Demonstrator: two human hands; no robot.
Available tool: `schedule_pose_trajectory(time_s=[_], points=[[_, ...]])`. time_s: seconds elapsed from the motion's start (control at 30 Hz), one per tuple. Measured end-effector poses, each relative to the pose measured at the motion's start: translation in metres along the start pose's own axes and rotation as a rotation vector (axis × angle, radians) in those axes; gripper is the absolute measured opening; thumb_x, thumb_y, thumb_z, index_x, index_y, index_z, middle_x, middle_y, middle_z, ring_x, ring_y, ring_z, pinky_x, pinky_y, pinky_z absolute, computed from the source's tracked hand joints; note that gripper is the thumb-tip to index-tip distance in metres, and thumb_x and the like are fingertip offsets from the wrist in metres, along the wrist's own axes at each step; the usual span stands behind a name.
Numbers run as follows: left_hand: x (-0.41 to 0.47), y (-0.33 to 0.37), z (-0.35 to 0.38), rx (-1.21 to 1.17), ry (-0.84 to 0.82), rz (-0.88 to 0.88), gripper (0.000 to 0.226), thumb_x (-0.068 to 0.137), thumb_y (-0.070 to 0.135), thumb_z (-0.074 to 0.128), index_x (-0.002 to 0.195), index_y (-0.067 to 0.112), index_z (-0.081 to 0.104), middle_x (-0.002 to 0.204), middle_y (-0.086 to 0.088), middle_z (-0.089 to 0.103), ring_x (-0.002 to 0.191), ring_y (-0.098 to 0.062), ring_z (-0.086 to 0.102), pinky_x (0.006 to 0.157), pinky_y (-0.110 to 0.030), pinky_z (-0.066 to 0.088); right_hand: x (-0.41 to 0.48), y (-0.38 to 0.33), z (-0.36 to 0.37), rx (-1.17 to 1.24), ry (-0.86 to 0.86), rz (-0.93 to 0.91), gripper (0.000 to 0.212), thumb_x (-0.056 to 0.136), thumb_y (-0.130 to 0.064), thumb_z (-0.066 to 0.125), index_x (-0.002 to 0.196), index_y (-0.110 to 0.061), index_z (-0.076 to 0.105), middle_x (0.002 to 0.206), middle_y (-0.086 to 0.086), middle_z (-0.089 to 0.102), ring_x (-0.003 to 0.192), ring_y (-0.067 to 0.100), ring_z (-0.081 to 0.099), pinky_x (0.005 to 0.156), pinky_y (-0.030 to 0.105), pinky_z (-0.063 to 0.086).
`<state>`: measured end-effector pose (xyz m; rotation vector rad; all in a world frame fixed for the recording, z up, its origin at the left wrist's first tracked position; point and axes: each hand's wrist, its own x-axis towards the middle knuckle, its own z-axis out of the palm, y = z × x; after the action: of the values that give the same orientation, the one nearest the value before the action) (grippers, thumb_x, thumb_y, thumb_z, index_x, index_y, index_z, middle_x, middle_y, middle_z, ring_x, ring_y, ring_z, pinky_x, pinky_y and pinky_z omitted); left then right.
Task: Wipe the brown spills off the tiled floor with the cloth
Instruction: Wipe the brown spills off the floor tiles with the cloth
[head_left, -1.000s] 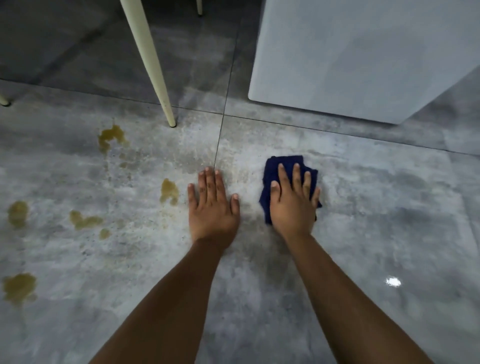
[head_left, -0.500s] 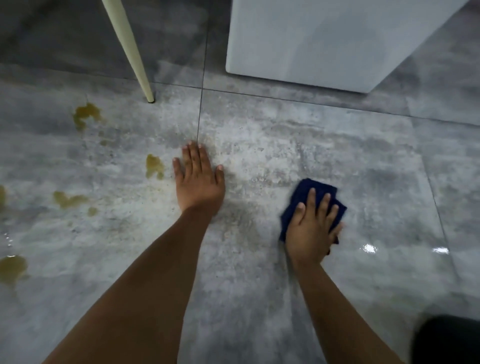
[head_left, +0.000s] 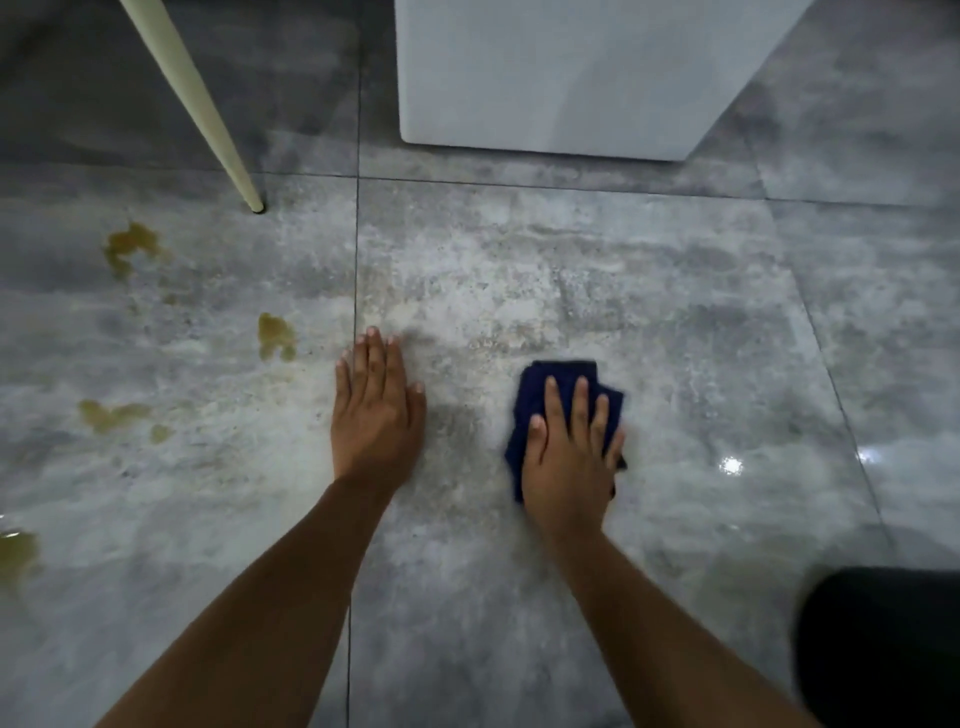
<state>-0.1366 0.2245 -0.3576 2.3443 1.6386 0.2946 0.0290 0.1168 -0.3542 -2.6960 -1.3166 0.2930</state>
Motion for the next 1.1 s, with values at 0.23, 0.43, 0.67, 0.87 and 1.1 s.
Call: schedule_pose_trajectory(time_s=[0.23, 0.43, 0.67, 0.87, 1.1], points=[[-0.037, -0.008, -0.004, 0.103, -0.079, -0.128, 0.074, 0.096, 0.053, 0.012, 0.151, 0.004, 0.001, 0.159, -0.015, -0.002, 0.145, -0.021, -0.013, 0.118, -0.040, -0.010, 0.054, 0.010, -0.003, 0.031, 0.056, 0.098, 0.050, 0.102, -0.041, 0.022, 0.151, -0.031, 0.020, 0.160, 0.004, 0.014, 0.147, 0.028, 0.006, 0.117, 0.053, 0.001], [-0.037, -0.008, 0.003, 0.156, -0.091, -0.163, 0.072, 0.097, 0.053, 0.011, 0.150, 0.007, -0.006, 0.160, -0.012, -0.007, 0.146, -0.020, -0.015, 0.118, -0.042, -0.008, 0.005, -0.049, 0.012, 0.049, -0.014, -0.137, 0.053, 0.098, -0.045, 0.019, 0.149, -0.032, 0.026, 0.159, 0.002, 0.018, 0.146, 0.028, 0.010, 0.116, 0.051, 0.001], [-0.035, -0.023, -0.019, 0.028, -0.056, -0.261, 0.073, 0.095, 0.051, 0.007, 0.151, 0.006, -0.005, 0.159, -0.012, -0.010, 0.145, -0.019, -0.017, 0.115, -0.037, -0.017, 0.111, -0.038, -0.006, -0.034, -0.039, -0.178, 0.051, 0.101, -0.046, 0.017, 0.151, -0.035, 0.017, 0.160, -0.001, 0.010, 0.147, 0.026, 0.006, 0.117, 0.051, 0.002], [-0.052, -0.079, -0.035, 0.049, -0.027, -0.439, 0.073, 0.095, 0.051, 0.007, 0.150, 0.006, -0.008, 0.159, -0.012, -0.012, 0.145, -0.019, -0.018, 0.117, -0.039, -0.014, 0.031, -0.035, 0.009, 0.053, 0.050, -0.064, 0.050, 0.101, -0.042, 0.025, 0.148, -0.026, 0.032, 0.157, 0.008, 0.023, 0.145, 0.033, 0.016, 0.113, 0.060, 0.013], [-0.062, -0.081, -0.025, 0.109, 0.012, -0.459, 0.071, 0.096, 0.050, 0.008, 0.150, 0.008, -0.008, 0.159, -0.010, -0.011, 0.146, -0.019, -0.016, 0.118, -0.040, -0.009, -0.019, -0.132, 0.033, 0.012, -0.061, -0.513, 0.052, 0.099, -0.046, 0.022, 0.147, -0.030, 0.031, 0.156, 0.002, 0.024, 0.145, 0.029, 0.016, 0.116, 0.053, 0.008]])
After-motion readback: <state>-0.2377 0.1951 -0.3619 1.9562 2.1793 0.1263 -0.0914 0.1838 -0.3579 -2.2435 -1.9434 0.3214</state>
